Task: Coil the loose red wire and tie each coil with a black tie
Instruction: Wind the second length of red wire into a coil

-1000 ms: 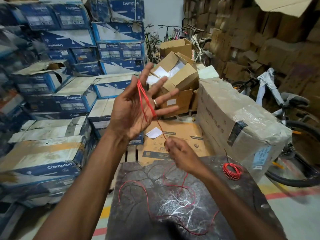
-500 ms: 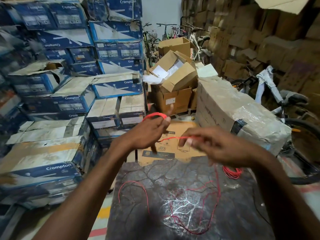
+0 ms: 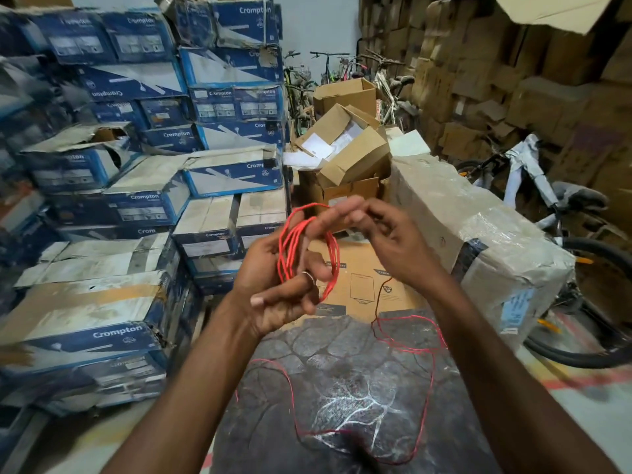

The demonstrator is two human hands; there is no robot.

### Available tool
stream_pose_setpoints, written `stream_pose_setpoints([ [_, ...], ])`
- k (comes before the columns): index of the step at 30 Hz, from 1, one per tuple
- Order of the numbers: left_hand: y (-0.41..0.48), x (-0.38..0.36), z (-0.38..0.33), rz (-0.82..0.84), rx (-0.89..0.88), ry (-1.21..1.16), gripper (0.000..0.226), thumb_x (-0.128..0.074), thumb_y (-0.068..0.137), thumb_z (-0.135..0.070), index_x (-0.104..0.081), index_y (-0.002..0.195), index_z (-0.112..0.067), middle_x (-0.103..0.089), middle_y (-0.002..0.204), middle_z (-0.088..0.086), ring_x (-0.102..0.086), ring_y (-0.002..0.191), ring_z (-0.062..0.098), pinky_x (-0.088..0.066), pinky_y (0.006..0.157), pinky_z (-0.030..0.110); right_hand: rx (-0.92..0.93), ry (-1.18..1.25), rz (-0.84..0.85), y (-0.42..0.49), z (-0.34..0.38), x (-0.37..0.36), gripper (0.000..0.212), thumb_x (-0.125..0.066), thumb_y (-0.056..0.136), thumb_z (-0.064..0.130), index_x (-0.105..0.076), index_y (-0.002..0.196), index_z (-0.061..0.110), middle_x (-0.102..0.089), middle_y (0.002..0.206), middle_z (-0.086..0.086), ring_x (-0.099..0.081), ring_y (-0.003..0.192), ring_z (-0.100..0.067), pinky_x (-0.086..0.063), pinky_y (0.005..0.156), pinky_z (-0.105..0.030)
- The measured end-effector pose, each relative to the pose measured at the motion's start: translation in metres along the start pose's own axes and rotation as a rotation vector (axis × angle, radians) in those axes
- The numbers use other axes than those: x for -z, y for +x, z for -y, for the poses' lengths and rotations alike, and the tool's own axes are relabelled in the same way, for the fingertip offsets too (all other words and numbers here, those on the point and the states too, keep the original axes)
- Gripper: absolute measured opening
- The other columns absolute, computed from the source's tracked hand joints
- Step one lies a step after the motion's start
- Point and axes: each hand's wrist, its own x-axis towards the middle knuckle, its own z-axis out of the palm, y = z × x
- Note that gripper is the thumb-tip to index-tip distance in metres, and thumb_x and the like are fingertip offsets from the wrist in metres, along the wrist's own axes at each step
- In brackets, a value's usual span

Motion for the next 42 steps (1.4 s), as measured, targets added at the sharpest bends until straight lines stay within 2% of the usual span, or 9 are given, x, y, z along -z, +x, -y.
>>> stream_pose_setpoints([
  [9, 0.002, 0.01, -0.022, -0.38, -0.281, 0.067, 0.058, -0.017, 0.108, -0.051, -0.029, 0.157, -0.021, -0.055, 0.146, 0.02, -0.044, 0.031, 0.005, -0.063, 0.069, 0.035, -0.268, -0.006, 0.013, -0.072, -0.057, -0.034, 0.041, -0.042, 0.104, 0.052, -0.06, 0.077, 0.027, -0.048, 0.062, 0.013, -0.042, 0.058, -0.005, -0.034, 0.058, -0.033],
  [12, 0.013, 0.01, -0.025, -0.594, -0.349, 0.248, 0.056, -0.022, 0.106, -0.056, -0.029, 0.156, -0.033, -0.046, 0.154, 0.02, -0.076, 0.084, 0.024, -0.064, 0.072, 0.042, -0.381, 0.119, 0.156, -0.105, -0.054, -0.051, 0.042, -0.041, 0.108, 0.048, -0.06, 0.079, 0.025, -0.044, 0.062, 0.009, -0.043, 0.055, -0.01, -0.043, 0.053, -0.035],
  [14, 0.018, 0.015, -0.026, -0.705, -0.368, 0.383, 0.057, -0.03, 0.101, -0.059, -0.028, 0.155, -0.044, -0.029, 0.164, 0.014, -0.06, 0.126, 0.04, -0.061, 0.083, 0.052, -0.473, 0.221, 0.269, -0.126, -0.043, -0.062, 0.039, -0.039, 0.106, 0.048, -0.06, 0.081, 0.027, -0.043, 0.062, 0.0, -0.046, 0.054, -0.013, -0.052, 0.056, -0.041],
  [19, 0.022, 0.026, -0.019, -0.946, -0.076, 1.47, 0.049, -0.018, 0.105, -0.055, -0.007, 0.153, -0.057, -0.007, 0.17, 0.0, -0.017, 0.154, 0.029, -0.023, 0.121, 0.051, -0.47, 0.152, 0.537, -0.137, -0.013, -0.05, 0.033, -0.042, 0.108, 0.048, -0.058, 0.087, 0.028, -0.047, 0.067, 0.006, -0.048, 0.062, -0.012, -0.052, 0.065, -0.039],
  [22, 0.013, 0.038, -0.004, -0.762, 0.279, 1.874, 0.053, -0.016, 0.107, -0.051, 0.004, 0.155, -0.05, -0.029, 0.164, 0.003, -0.038, 0.147, 0.019, -0.02, 0.124, 0.042, -0.281, -0.048, 0.541, -0.116, 0.01, -0.017, 0.029, -0.042, 0.108, 0.046, -0.058, 0.09, 0.03, -0.058, 0.074, 0.013, -0.054, 0.068, -0.008, -0.05, 0.066, -0.034],
  [28, -0.002, 0.017, 0.007, -0.485, 0.643, 1.125, 0.059, -0.027, 0.106, -0.052, -0.026, 0.159, -0.026, -0.048, 0.153, 0.013, -0.076, 0.095, 0.028, -0.064, 0.065, 0.036, -0.109, -0.16, 0.279, -0.068, 0.041, 0.037, 0.027, -0.051, 0.1, 0.054, -0.071, 0.1, 0.035, -0.069, 0.085, 0.005, -0.063, 0.077, -0.019, -0.052, 0.067, -0.047],
  [32, -0.017, -0.005, -0.002, -0.129, 0.689, 0.645, 0.059, -0.016, 0.106, -0.051, -0.032, 0.157, -0.027, -0.074, 0.112, 0.022, -0.065, 0.045, 0.013, -0.032, 0.114, 0.059, -0.059, -0.016, 0.089, -0.052, 0.036, 0.038, 0.025, -0.06, 0.095, 0.056, -0.071, 0.099, 0.034, -0.071, 0.089, -0.002, -0.067, 0.081, -0.03, -0.056, 0.069, -0.053],
  [36, -0.022, -0.01, 0.005, 0.084, 0.589, 0.333, 0.065, -0.028, 0.105, -0.05, -0.022, 0.16, -0.016, -0.076, 0.089, 0.021, -0.065, 0.047, 0.015, -0.021, 0.119, 0.059, -0.072, 0.039, 0.006, -0.045, 0.026, 0.015, 0.018, -0.058, 0.101, 0.04, -0.067, 0.097, 0.025, -0.068, 0.088, 0.006, -0.065, 0.08, -0.013, -0.052, 0.066, -0.032],
  [42, -0.011, -0.023, 0.011, 0.223, 0.21, 0.145, 0.063, -0.006, 0.105, -0.043, 0.008, 0.159, -0.012, -0.077, 0.102, 0.018, -0.046, 0.029, 0.026, -0.017, 0.122, 0.049, -0.122, 0.142, -0.017, -0.047, 0.002, -0.033, 0.03, -0.05, 0.103, 0.048, -0.067, 0.088, 0.028, -0.068, 0.083, 0.0, -0.065, 0.077, -0.022, -0.051, 0.068, -0.044],
])
